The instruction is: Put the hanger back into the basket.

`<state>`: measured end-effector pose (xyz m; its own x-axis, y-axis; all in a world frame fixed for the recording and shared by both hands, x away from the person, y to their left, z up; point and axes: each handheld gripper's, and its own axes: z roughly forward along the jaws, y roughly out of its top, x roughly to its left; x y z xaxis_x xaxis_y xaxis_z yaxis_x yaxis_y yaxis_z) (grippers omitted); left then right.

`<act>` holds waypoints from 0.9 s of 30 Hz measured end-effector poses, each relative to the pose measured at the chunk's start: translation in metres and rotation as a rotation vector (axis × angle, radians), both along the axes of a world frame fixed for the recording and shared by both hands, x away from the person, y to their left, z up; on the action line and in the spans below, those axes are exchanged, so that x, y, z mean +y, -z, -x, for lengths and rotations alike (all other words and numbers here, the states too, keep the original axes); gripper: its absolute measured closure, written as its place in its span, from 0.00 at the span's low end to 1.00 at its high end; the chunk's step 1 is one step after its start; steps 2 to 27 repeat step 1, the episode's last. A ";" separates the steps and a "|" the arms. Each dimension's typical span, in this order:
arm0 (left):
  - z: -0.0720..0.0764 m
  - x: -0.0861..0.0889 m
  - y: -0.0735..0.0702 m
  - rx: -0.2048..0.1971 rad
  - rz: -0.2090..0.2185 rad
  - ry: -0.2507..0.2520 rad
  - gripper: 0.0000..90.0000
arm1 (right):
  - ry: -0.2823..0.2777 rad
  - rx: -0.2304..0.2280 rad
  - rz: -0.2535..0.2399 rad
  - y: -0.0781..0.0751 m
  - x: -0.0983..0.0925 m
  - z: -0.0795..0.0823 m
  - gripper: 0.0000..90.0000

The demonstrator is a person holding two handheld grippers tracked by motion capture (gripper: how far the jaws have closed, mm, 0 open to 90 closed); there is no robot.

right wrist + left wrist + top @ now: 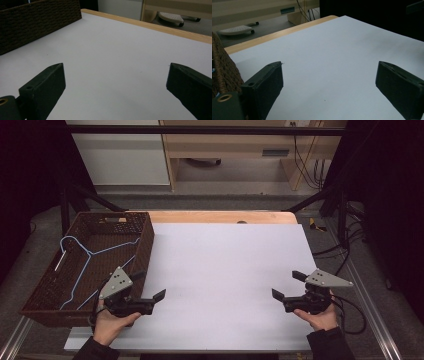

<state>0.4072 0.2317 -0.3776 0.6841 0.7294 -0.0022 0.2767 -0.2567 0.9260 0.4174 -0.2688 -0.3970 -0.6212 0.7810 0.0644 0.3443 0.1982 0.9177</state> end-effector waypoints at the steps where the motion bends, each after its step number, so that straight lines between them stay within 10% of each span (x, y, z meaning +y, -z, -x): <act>1: 0.000 0.001 0.002 0.002 0.007 -0.001 0.08 | 0.000 0.001 0.000 0.000 0.000 0.000 0.03; 27: 0.000 0.001 0.002 0.002 0.007 -0.001 0.08 | 0.000 0.001 0.000 0.000 0.000 0.000 0.03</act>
